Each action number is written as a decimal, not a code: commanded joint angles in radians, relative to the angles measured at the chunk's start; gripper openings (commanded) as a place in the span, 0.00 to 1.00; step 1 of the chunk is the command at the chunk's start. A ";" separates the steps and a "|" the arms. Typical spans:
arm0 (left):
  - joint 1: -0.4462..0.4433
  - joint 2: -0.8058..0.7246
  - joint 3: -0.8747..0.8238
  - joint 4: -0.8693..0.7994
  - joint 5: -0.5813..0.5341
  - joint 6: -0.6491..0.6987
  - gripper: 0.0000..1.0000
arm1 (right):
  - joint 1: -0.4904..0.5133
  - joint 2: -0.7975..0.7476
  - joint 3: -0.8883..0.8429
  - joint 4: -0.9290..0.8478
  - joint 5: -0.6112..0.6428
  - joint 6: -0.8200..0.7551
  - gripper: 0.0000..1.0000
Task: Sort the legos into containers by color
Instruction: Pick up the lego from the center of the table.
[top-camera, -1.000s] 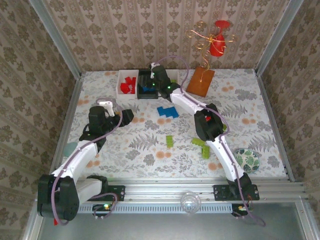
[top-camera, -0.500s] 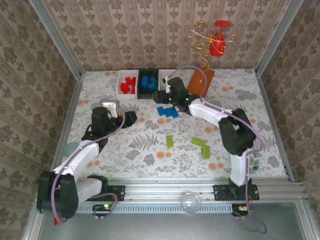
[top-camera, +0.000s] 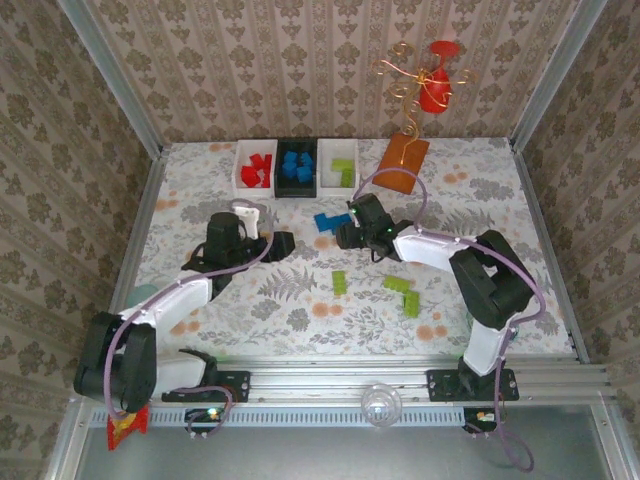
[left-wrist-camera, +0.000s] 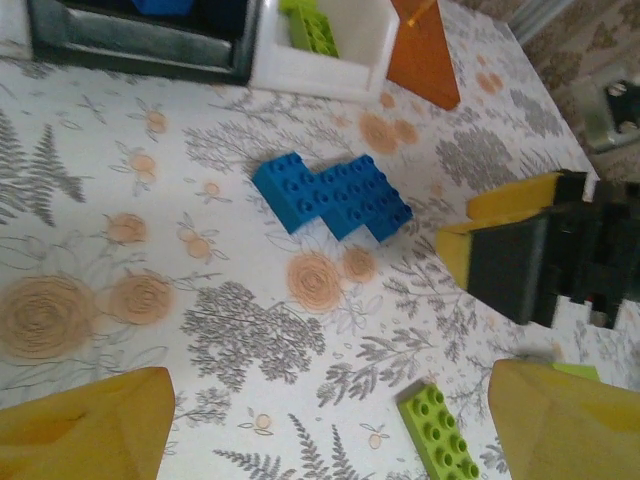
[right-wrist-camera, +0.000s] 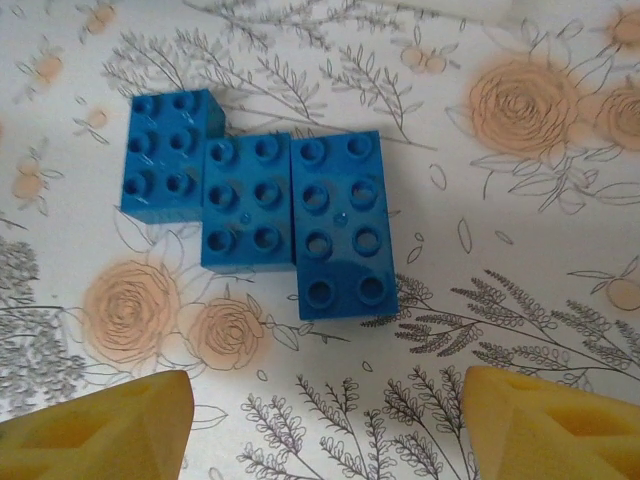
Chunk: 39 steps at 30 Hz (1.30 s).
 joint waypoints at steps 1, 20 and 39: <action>-0.004 0.008 0.034 0.017 -0.008 0.028 0.83 | 0.006 0.065 0.054 -0.014 0.060 -0.034 0.71; -0.003 -0.017 0.022 -0.010 -0.050 0.045 0.83 | -0.034 0.255 0.198 -0.047 0.057 -0.083 0.50; 0.088 -0.142 -0.062 0.002 -0.165 -0.010 0.83 | -0.010 0.056 0.108 0.292 -0.164 0.014 0.32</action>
